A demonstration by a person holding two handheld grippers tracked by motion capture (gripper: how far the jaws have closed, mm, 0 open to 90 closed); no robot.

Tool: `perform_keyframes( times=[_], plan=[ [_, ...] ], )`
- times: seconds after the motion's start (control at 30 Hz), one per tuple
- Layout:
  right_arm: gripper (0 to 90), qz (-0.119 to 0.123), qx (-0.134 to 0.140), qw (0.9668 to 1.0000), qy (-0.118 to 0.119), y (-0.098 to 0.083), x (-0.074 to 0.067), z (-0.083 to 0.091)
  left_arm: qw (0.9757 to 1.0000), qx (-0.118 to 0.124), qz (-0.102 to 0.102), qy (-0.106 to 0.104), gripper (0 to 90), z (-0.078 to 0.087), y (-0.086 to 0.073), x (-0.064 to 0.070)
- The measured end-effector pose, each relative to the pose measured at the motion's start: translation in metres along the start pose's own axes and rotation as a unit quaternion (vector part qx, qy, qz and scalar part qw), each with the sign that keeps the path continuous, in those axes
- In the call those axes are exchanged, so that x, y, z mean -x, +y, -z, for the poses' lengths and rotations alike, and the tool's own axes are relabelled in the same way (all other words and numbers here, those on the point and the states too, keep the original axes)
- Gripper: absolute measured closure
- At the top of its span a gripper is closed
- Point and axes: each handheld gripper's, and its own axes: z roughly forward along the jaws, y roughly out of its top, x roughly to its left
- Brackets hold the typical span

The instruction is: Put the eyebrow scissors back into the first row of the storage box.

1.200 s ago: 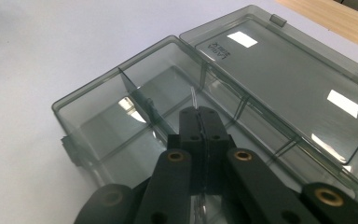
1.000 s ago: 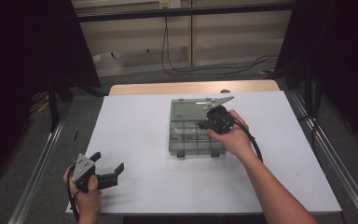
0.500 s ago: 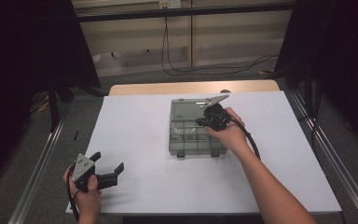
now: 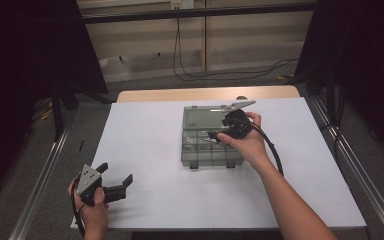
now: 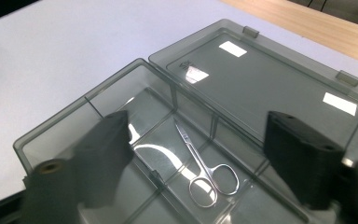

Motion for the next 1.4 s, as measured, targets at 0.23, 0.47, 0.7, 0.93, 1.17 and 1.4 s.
perform_keyframes(
  times=[0.23,0.47,0.7,0.93,1.17,1.4],
  plan=[
    [0.0,-0.015,0.024,0.9996,0.002,-0.010,0.006,0.019,1.0000,-0.001,-0.002,0.000,0.0,0.000,0.000,0.000],
    [0.0,-0.026,0.059,0.9978,-0.012,-0.027,0.012,0.043,1.0000,-0.002,-0.003,0.000,0.0,0.000,0.000,0.000],
    [0.0,-0.030,0.074,0.9966,-0.021,-0.042,0.017,0.057,1.0000,-0.007,-0.007,-0.002,0.0,0.000,0.000,0.000],
    [0.0,-0.038,0.081,0.9955,-0.031,-0.059,0.021,0.073,0.9999,-0.007,-0.011,-0.001,0.0,0.000,0.000,0.000],
    [0.0,-0.041,0.092,0.9939,-0.044,-0.074,0.026,0.088,0.9999,-0.008,-0.010,-0.002,0.0,0.000,0.000,0.001],
    [0.0,-0.045,0.098,0.9927,-0.055,-0.089,0.029,0.105,0.9999,-0.009,-0.009,-0.002,0.0,0.000,0.000,0.001]
  ],
)
